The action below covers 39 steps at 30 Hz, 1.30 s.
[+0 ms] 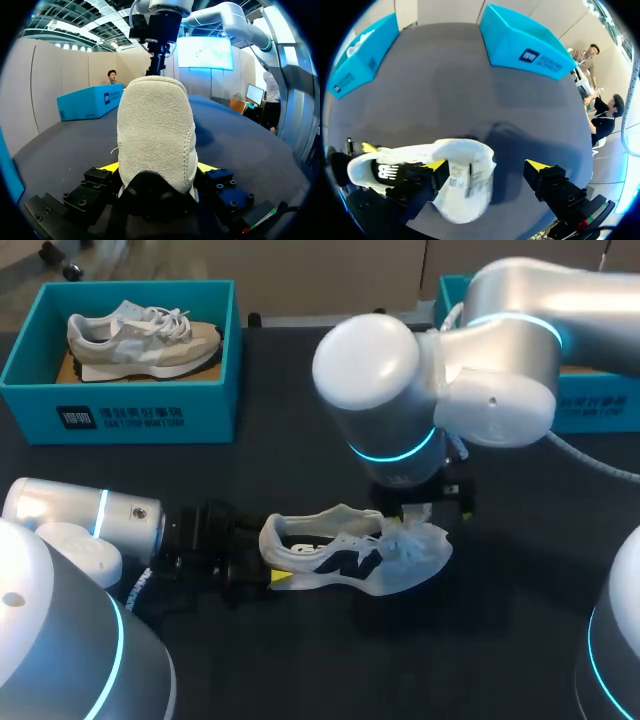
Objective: Take the shoe out of the shoebox, open the shoe tongue, remove and reinsert the insole, then place the shoe into the shoebox
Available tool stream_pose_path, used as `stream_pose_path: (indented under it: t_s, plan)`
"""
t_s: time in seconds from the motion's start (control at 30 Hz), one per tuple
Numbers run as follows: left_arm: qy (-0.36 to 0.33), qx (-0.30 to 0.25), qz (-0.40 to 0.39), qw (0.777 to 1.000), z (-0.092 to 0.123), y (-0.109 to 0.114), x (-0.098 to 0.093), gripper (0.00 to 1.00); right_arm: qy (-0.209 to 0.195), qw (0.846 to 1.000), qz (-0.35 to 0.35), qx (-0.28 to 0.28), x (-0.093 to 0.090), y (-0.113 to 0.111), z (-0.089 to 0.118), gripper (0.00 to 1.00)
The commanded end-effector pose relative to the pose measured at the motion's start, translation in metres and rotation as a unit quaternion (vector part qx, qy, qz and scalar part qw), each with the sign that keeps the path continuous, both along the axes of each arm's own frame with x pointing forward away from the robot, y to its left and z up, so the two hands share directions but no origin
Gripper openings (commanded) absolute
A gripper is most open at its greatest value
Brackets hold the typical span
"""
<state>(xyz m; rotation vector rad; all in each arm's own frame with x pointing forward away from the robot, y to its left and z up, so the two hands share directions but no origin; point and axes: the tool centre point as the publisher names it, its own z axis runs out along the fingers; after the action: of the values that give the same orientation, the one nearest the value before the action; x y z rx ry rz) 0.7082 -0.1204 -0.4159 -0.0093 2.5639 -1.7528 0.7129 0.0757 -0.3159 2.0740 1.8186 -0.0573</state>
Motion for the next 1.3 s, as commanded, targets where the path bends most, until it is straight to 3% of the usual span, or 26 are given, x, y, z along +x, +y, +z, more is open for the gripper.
stream_pose_path:
  t_s: [0.03, 0.2, 0.57, 1.03, 1.13, 1.27, 1.3]
  plan:
    - [0.001, 0.002, -0.001, 1.000, 0.000, -0.001, 0.000, 0.00, -0.056, 0.998, -0.039, 0.015, -0.006, 0.007, 0.022, 1.00]
    - [0.001, 0.002, -0.001, 1.000, 0.000, -0.001, 0.000, 0.00, -0.089, 0.995, 0.021, 0.029, 0.001, 0.017, 0.044, 1.00]
    - [0.001, 0.002, -0.001, 1.000, 0.000, -0.001, 0.000, 0.00, -0.069, 0.978, 0.199, 0.000, 0.016, 0.050, 0.067, 1.00]
    - [0.001, 0.002, -0.001, 1.000, 0.000, -0.001, 0.000, 0.00, -0.070, 0.981, 0.181, -0.005, 0.016, 0.052, 0.068, 1.00]
    - [0.001, 0.002, -0.001, 1.000, 0.000, -0.001, 0.000, 0.00, -0.055, 0.946, 0.317, -0.039, 0.016, 0.058, 0.063, 1.00]
    - [0.001, 0.002, -0.001, 1.000, 0.000, -0.001, 0.000, 0.00, -0.033, 0.907, 0.417, -0.054, 0.010, 0.064, 0.063, 1.00]
    - [0.001, 0.002, -0.001, 1.000, 0.000, -0.001, 0.000, 0.00, -0.032, 0.888, 0.455, -0.056, 0.009, 0.065, 0.063, 1.00]
